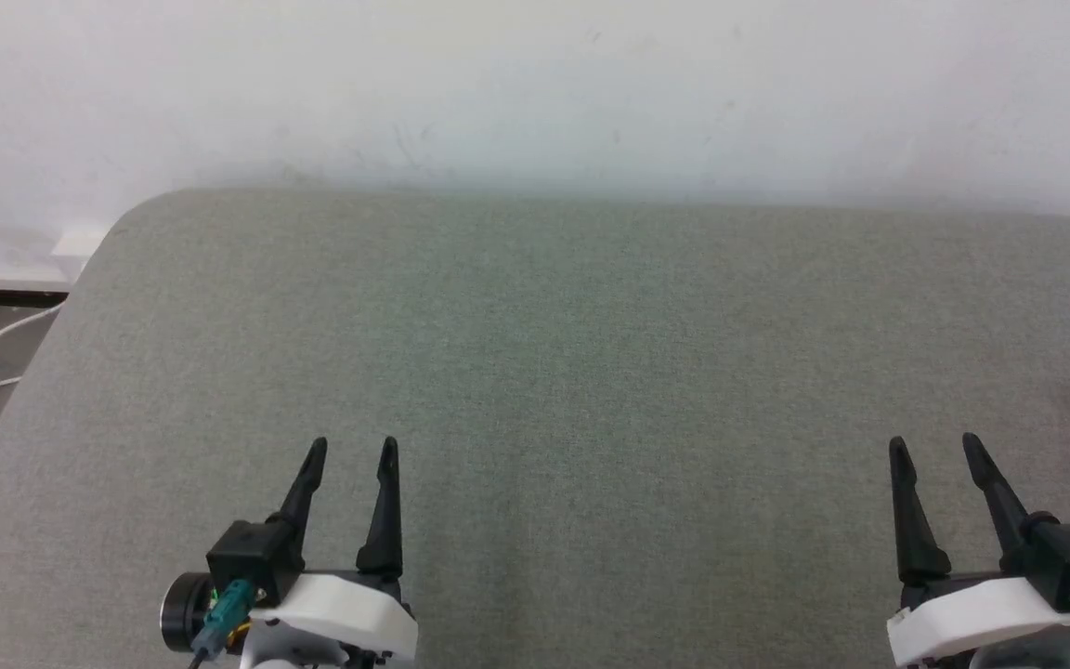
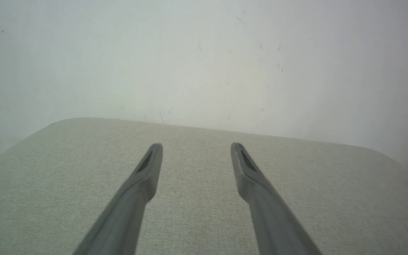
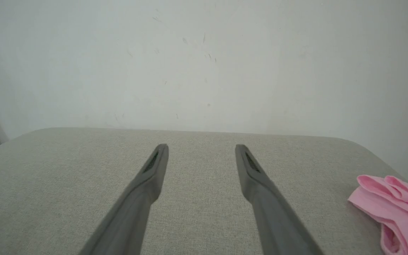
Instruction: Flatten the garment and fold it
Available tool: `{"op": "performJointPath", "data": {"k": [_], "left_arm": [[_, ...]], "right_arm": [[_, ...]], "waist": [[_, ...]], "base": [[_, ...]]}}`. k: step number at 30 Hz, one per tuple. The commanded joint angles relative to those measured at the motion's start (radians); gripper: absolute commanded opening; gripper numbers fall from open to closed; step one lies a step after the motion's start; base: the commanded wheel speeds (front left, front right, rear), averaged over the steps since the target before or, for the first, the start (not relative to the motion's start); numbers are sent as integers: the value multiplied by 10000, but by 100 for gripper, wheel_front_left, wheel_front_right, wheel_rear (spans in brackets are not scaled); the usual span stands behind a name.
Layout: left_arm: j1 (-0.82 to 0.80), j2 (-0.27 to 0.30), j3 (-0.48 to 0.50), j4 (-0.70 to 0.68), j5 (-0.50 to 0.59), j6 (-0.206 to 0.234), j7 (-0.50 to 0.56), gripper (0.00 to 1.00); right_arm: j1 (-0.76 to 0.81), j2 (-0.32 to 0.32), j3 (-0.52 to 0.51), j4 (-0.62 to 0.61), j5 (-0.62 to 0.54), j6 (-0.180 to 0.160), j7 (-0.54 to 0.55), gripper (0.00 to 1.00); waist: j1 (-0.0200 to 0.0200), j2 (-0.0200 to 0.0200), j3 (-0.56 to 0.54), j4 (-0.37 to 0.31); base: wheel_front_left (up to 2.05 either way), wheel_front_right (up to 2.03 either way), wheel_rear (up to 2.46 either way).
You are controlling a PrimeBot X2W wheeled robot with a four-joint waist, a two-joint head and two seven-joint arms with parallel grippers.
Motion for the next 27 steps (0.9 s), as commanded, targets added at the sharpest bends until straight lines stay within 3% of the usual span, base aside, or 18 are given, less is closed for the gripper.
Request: {"op": "performJointPath", "data": {"k": [1,8,9,27], "left_arm": [[118,-12,-20,-72,12,48,-47,100],[143,-12,-93,-46,-11,76,-47,100],[31,-2,-82,-21,-2,6,6,0],[31,0,-69,-34,17,5,40,0]], "right_arm": [[57,25,26,55,60,-19,-75,100],[22,25,-10,227,157,-19,-155,100],[-1,-2,-13,224,94,0,-84,0],[-8,-5,-7,216,82,2,-57,0]], "waist": [[0,0,8,-21],[0,0,19,-54],[0,0,19,-54],[0,0,30,-71]], "base": [[0,0,0],[0,0,0],[0,0,0],[0,0,0]]}}
